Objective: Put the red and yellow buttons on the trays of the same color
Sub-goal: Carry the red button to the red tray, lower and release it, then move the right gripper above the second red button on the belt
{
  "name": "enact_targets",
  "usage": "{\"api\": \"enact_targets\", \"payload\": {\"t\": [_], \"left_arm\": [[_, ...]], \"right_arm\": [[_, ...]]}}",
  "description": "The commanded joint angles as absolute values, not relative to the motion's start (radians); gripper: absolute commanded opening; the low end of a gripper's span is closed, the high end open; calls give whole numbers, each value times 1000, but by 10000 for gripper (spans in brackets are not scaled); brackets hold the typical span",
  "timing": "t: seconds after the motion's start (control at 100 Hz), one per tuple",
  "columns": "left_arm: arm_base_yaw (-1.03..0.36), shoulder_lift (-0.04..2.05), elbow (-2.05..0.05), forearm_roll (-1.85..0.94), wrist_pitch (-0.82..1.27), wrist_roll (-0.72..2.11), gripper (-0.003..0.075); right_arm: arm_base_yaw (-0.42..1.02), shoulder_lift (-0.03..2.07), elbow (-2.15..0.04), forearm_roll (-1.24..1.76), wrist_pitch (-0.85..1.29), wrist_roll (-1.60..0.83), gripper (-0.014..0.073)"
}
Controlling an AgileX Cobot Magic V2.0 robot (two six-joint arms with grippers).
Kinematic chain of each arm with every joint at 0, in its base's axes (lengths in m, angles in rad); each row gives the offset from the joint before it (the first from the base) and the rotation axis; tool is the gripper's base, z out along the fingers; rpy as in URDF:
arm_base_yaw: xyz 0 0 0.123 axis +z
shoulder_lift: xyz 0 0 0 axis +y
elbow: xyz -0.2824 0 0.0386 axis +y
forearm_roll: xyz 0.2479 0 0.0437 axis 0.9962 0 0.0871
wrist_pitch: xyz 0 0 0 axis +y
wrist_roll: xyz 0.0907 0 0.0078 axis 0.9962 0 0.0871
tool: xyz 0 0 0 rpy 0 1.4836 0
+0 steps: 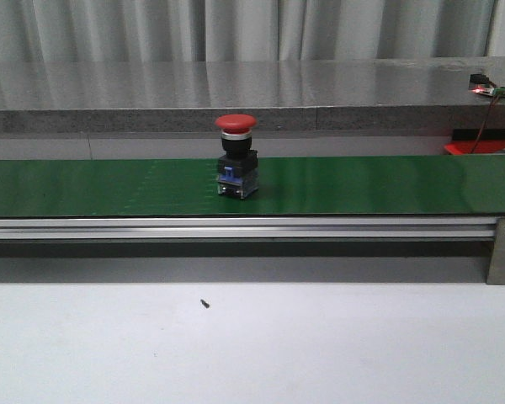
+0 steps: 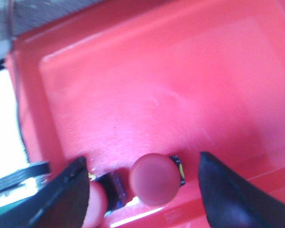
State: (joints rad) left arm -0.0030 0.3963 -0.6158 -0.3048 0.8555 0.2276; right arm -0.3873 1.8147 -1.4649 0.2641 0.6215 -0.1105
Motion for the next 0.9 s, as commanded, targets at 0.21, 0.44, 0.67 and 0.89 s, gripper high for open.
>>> {"api": "enact_targets", "payload": {"t": [0.21, 0.44, 0.67, 0.89], "left_arm": [[-10, 403, -641, -328, 796, 225, -20], [-10, 403, -641, -328, 796, 225, -20], [-10, 403, -641, -328, 796, 225, -20], [-10, 403, -641, -328, 796, 225, -20]], "right_arm": [[-233, 1671, -1493, 263, 668, -213, 497], [-57, 1666, -1493, 263, 747, -290, 497], [86, 1666, -1493, 264, 840, -412, 497], [190, 1669, -1493, 326, 927, -580, 497]]}}
